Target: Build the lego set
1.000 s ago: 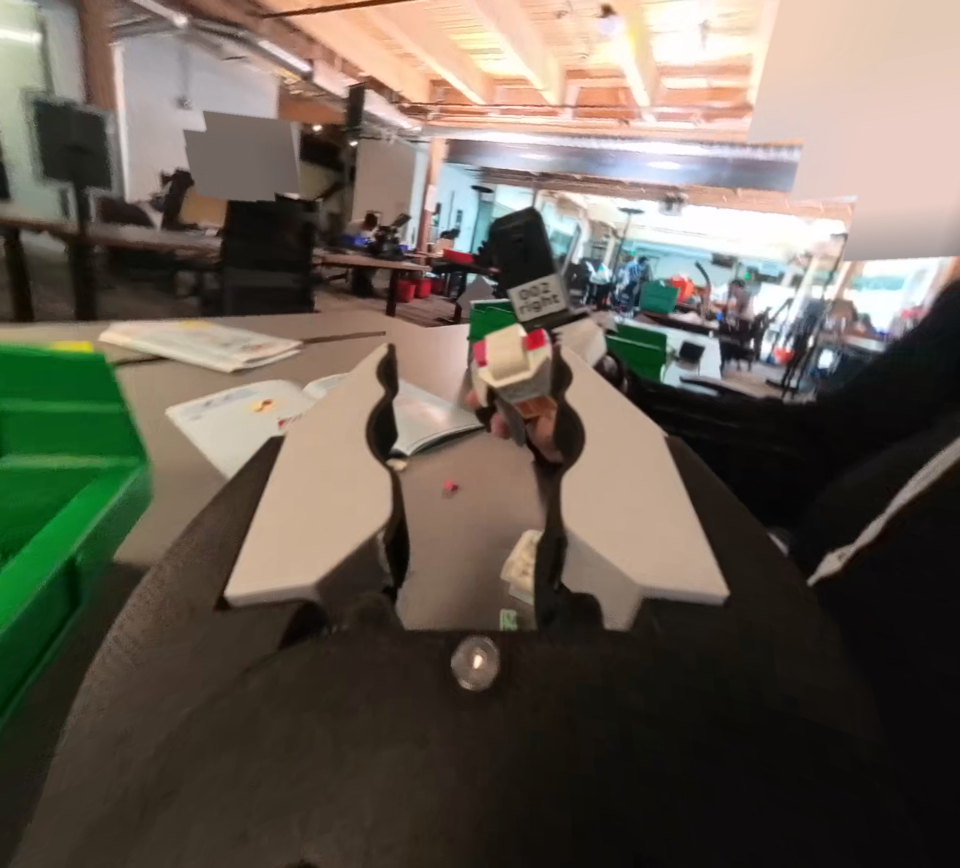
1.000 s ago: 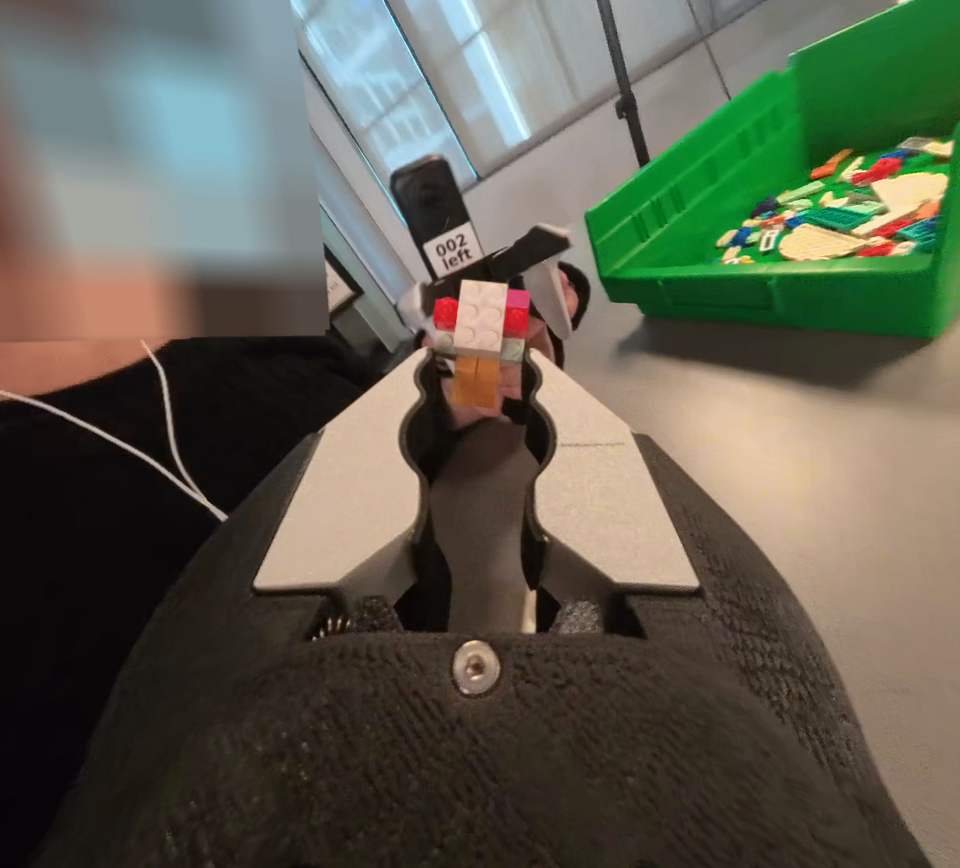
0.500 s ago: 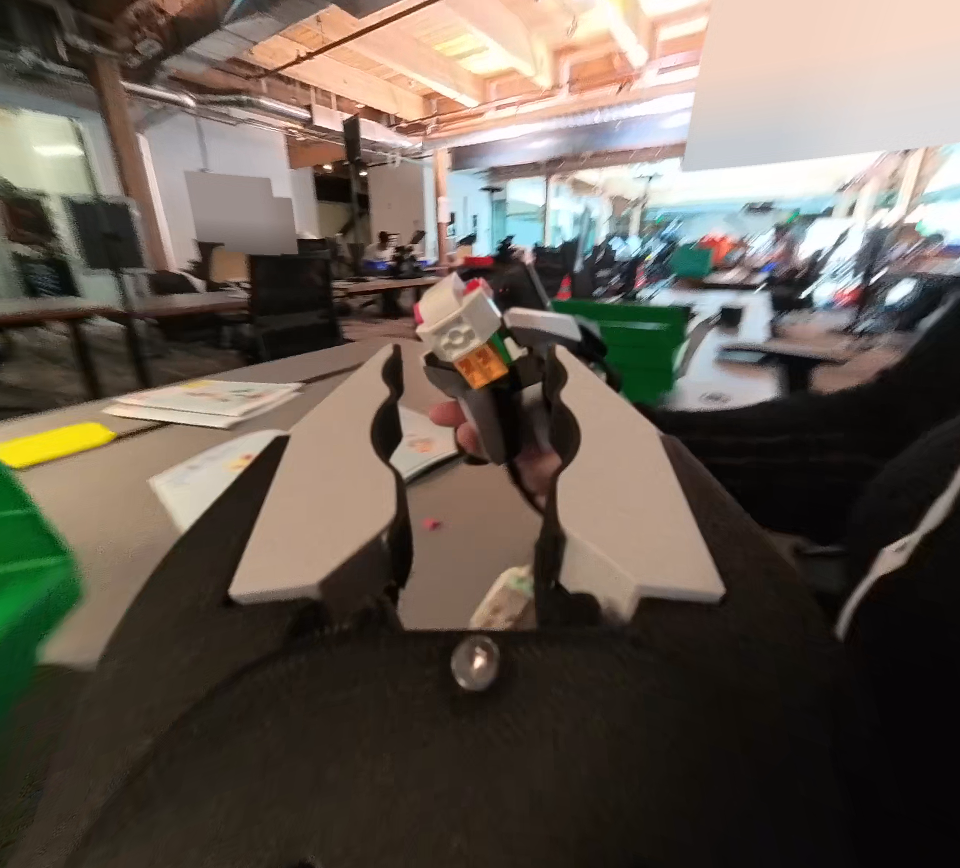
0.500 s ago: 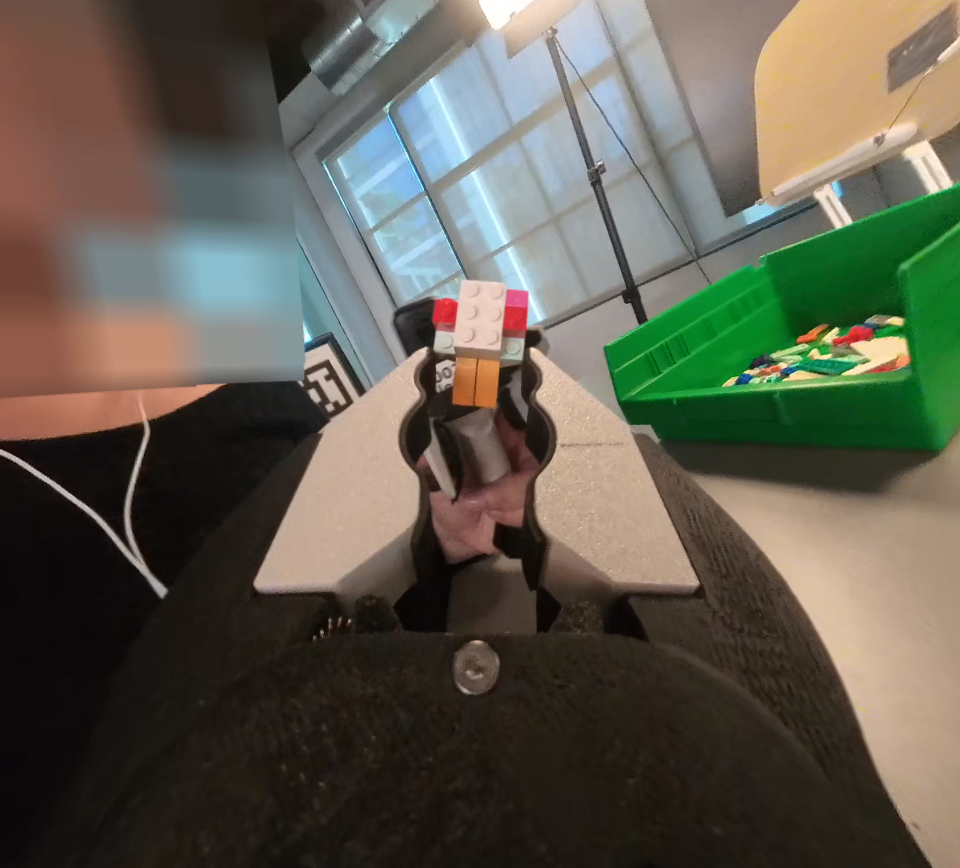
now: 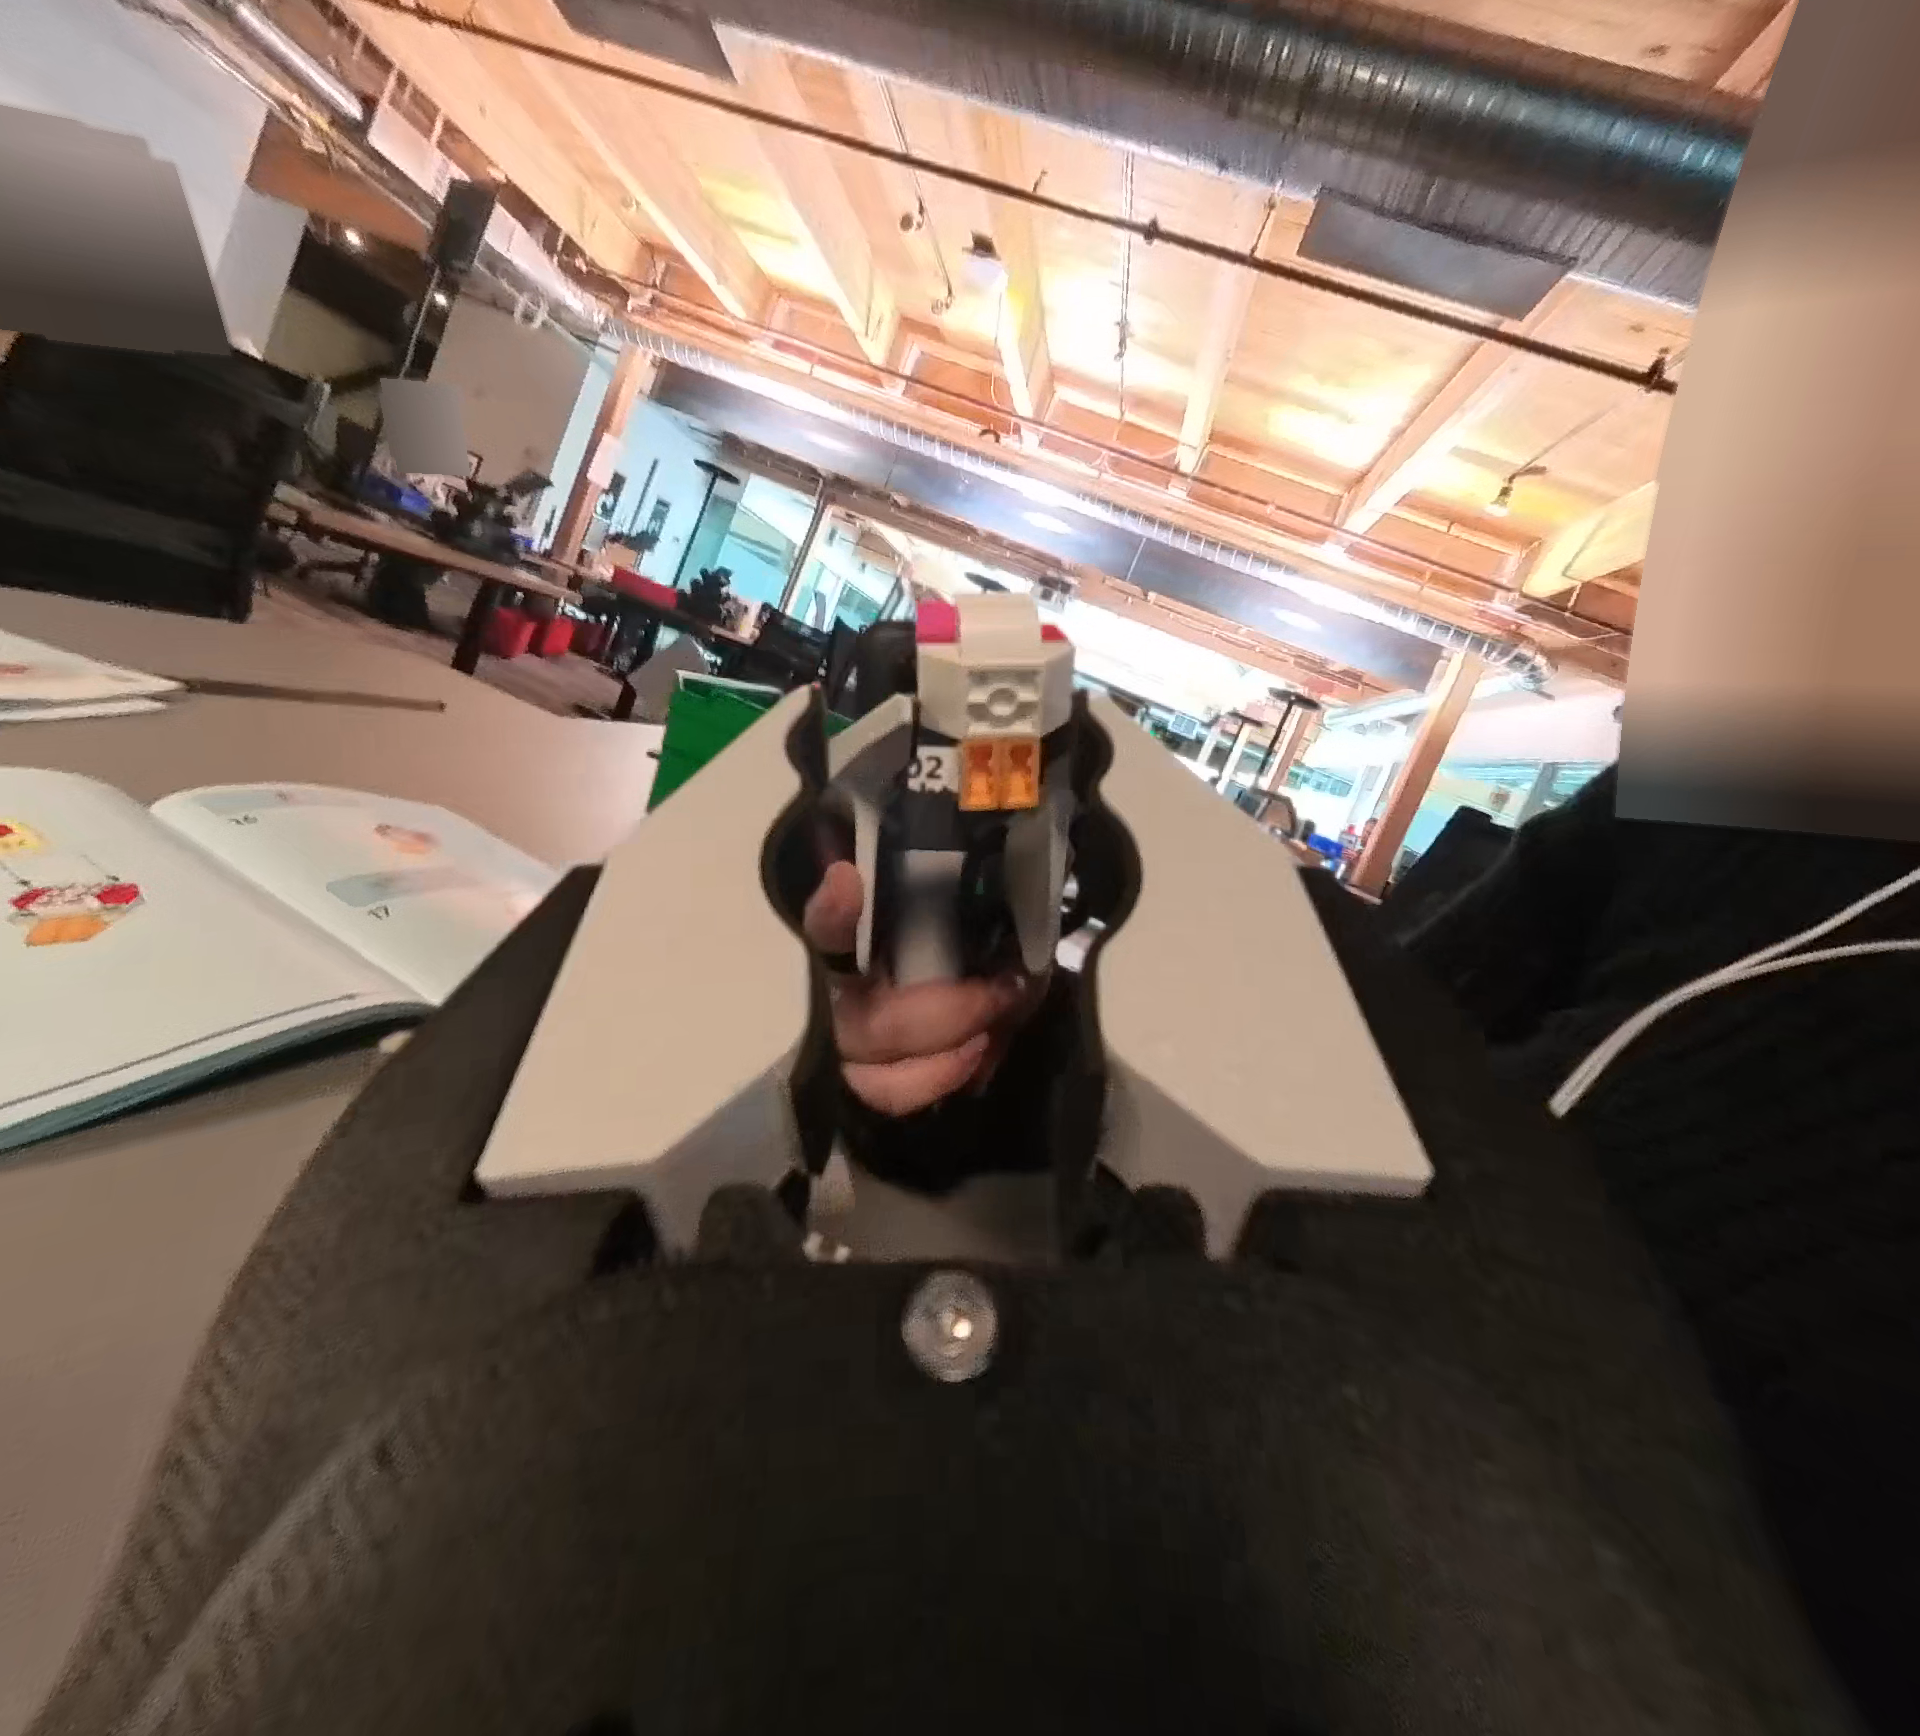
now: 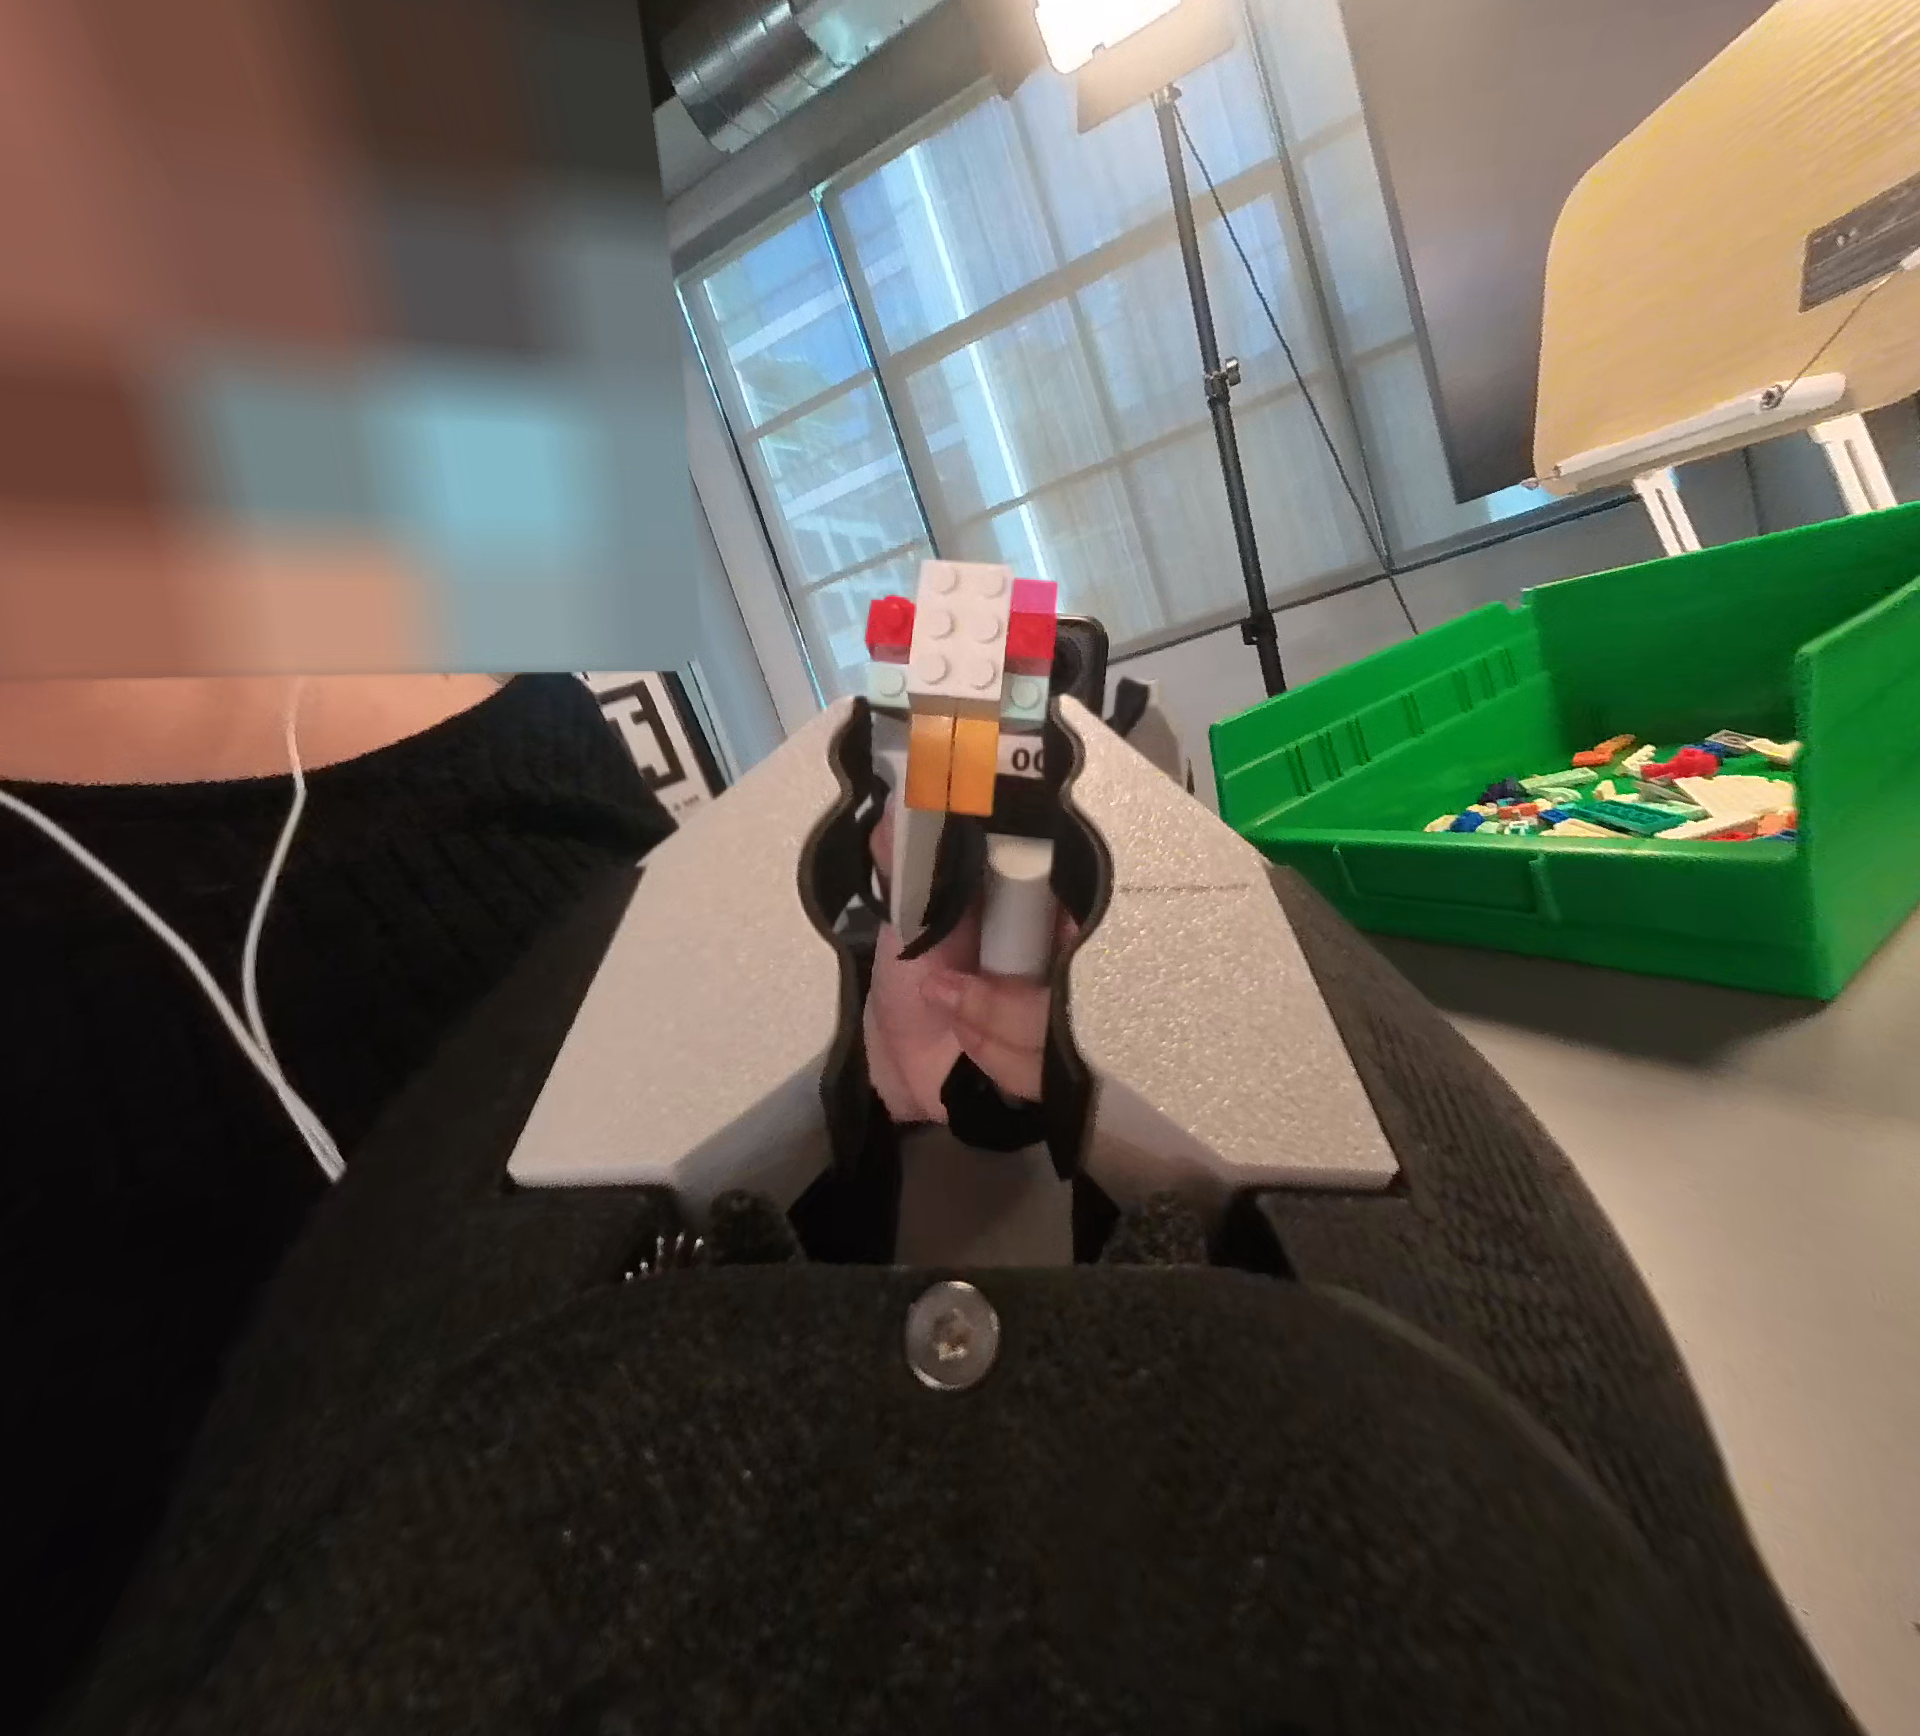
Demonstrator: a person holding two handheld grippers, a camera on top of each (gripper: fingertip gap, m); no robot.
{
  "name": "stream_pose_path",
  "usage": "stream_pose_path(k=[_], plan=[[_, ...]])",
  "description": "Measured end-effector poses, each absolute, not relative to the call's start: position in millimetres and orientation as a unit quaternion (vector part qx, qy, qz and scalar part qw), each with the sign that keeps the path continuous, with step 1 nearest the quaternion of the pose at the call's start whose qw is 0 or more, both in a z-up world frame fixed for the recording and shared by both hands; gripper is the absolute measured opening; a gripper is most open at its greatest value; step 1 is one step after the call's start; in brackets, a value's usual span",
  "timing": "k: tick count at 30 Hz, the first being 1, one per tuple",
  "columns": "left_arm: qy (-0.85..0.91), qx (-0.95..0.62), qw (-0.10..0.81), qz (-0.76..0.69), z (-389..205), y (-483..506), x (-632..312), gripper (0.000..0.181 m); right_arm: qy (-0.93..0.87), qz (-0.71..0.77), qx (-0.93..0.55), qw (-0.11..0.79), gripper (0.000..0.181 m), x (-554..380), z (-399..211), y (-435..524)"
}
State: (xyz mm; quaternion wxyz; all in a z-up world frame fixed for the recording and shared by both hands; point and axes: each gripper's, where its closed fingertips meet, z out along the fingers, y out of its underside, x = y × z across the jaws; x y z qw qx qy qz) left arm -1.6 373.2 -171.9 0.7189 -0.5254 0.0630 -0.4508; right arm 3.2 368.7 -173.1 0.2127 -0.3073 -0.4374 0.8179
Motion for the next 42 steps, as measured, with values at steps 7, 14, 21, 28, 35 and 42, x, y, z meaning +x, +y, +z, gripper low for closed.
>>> stream_pose_path(k=[7, 14, 21, 28, 35, 42], plan=[[0.095, -0.524, 0.734, -0.421, -171, 368, 4, 0.031, -0.497, 0.769, -0.308, 0.256, 0.031, 0, -185, 362], [0.116, -0.552, 0.72, -0.404, -179, 371, 10, 0.038, -0.544, 0.722, -0.309, 0.294, 0.031, 1, -194, 364], [0.123, -0.569, 0.703, -0.408, -185, 372, 13, 0.056, -0.463, 0.785, -0.298, 0.284, 0.031, 14, -166, 380], [0.188, -0.56, 0.805, -0.064, -165, 386, 13, 0.054, -0.325, 0.853, -0.316, 0.258, 0.031, 9, -149, 395], [0.189, -0.553, 0.811, 0.008, -164, 395, 6, 0.023, -0.308, 0.841, -0.343, 0.284, 0.031, 0, -156, 399], [0.213, -0.545, 0.809, 0.057, -168, 396, 9, 0.02, -0.317, 0.834, -0.354, 0.28, 0.031, -4, -160, 397]])
